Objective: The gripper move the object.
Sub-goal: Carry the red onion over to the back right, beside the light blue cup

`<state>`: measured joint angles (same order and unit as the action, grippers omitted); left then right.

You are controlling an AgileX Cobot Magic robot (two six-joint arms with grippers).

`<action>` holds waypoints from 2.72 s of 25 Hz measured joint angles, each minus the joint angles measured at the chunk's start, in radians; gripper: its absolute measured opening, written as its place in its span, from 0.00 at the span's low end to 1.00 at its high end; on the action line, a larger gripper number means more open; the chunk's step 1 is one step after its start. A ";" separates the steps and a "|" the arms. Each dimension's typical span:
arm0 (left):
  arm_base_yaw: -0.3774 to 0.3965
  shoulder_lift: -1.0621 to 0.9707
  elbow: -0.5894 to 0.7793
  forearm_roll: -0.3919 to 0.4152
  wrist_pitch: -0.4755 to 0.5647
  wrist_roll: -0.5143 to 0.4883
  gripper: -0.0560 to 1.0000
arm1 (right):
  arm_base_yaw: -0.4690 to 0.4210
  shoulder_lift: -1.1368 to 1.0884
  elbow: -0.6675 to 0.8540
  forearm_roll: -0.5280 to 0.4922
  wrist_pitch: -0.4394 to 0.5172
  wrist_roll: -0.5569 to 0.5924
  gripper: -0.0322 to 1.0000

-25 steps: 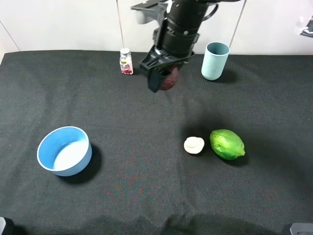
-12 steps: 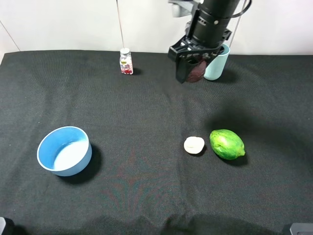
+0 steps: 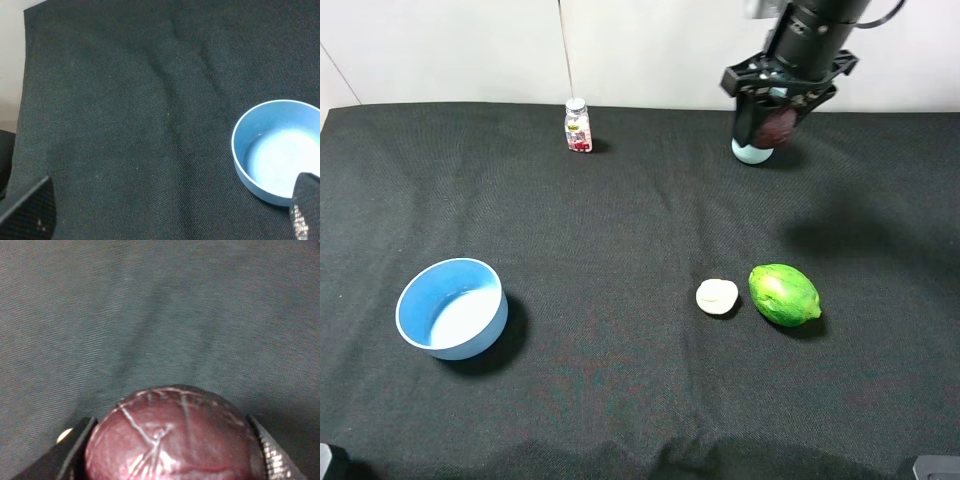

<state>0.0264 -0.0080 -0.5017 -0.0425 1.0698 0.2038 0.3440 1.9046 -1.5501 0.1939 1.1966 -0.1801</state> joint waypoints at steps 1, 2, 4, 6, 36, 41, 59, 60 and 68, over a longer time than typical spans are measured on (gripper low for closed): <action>0.000 0.000 0.000 0.000 0.000 0.000 0.99 | -0.019 0.000 0.000 0.000 -0.005 0.000 0.46; 0.000 0.000 0.000 0.000 0.000 0.000 0.99 | -0.038 0.000 0.000 0.000 -0.008 0.000 0.46; 0.000 0.000 0.000 0.000 0.000 0.000 0.99 | -0.072 0.000 0.000 0.000 -0.019 0.000 0.46; 0.000 0.000 0.000 0.000 0.000 0.000 0.99 | -0.108 0.000 0.000 0.000 -0.033 0.002 0.46; 0.000 0.000 0.000 0.000 0.000 0.000 0.99 | -0.313 0.115 -0.025 -0.017 -0.284 0.004 0.46; 0.000 0.000 0.000 0.000 0.000 0.000 0.99 | -0.315 0.150 -0.028 -0.018 -0.337 0.004 0.46; 0.000 0.000 0.000 0.000 0.000 0.000 0.99 | -0.315 0.255 -0.039 -0.042 -0.453 0.004 0.46; 0.000 0.000 0.000 0.000 0.000 0.000 0.99 | -0.315 0.259 -0.039 -0.044 -0.459 0.004 0.46; 0.000 0.000 0.000 0.000 0.000 0.000 0.99 | -0.315 0.300 -0.039 -0.058 -0.474 0.004 0.46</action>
<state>0.0264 -0.0080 -0.5017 -0.0425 1.0698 0.2038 0.0290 2.2043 -1.5887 0.1363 0.7223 -0.1759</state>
